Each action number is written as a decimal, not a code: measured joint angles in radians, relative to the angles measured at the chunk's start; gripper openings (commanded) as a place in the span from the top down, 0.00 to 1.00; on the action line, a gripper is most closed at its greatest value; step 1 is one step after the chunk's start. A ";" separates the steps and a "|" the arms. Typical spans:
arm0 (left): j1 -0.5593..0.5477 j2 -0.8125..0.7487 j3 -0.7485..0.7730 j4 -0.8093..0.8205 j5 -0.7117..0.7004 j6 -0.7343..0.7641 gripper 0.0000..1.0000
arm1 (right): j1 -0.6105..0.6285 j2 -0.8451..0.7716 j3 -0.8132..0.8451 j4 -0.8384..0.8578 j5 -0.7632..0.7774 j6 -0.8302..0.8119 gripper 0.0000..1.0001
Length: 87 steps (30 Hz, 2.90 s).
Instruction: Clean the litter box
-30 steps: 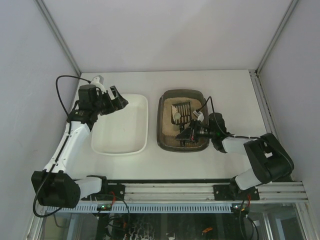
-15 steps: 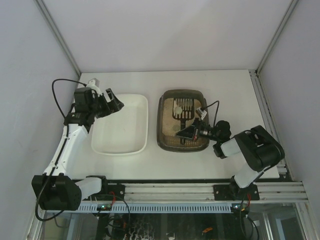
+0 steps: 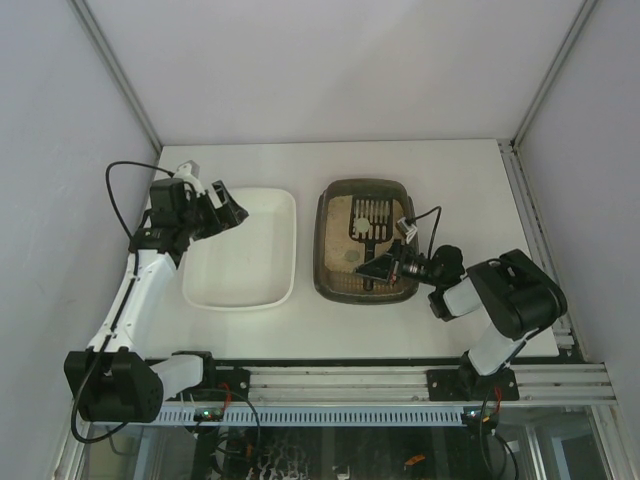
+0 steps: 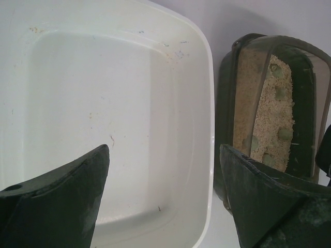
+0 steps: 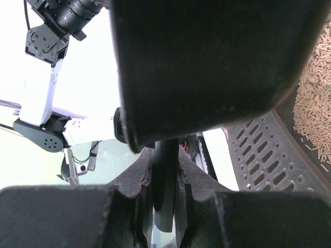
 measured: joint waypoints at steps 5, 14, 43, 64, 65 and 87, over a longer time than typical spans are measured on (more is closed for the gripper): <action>0.000 -0.013 -0.009 0.004 0.001 0.000 0.09 | 0.013 0.062 0.025 0.003 -0.005 0.027 1.00; 0.000 -0.021 -0.035 0.008 0.007 -0.001 0.09 | -0.035 0.077 0.035 -0.001 -0.008 0.068 1.00; 0.054 -0.023 0.005 -0.070 -0.009 0.082 0.06 | 0.020 -0.006 0.071 -0.286 -0.057 -0.008 1.00; 0.437 0.138 0.454 -0.516 0.523 0.315 0.00 | 0.522 0.095 1.230 -2.066 0.824 -0.831 1.00; 0.441 0.132 0.454 -0.523 0.497 0.301 0.00 | 0.554 0.146 1.286 -2.132 0.904 -0.856 1.00; 0.445 -0.082 0.301 -0.408 0.255 0.222 0.00 | 0.769 0.284 1.445 -2.403 1.392 -1.069 1.00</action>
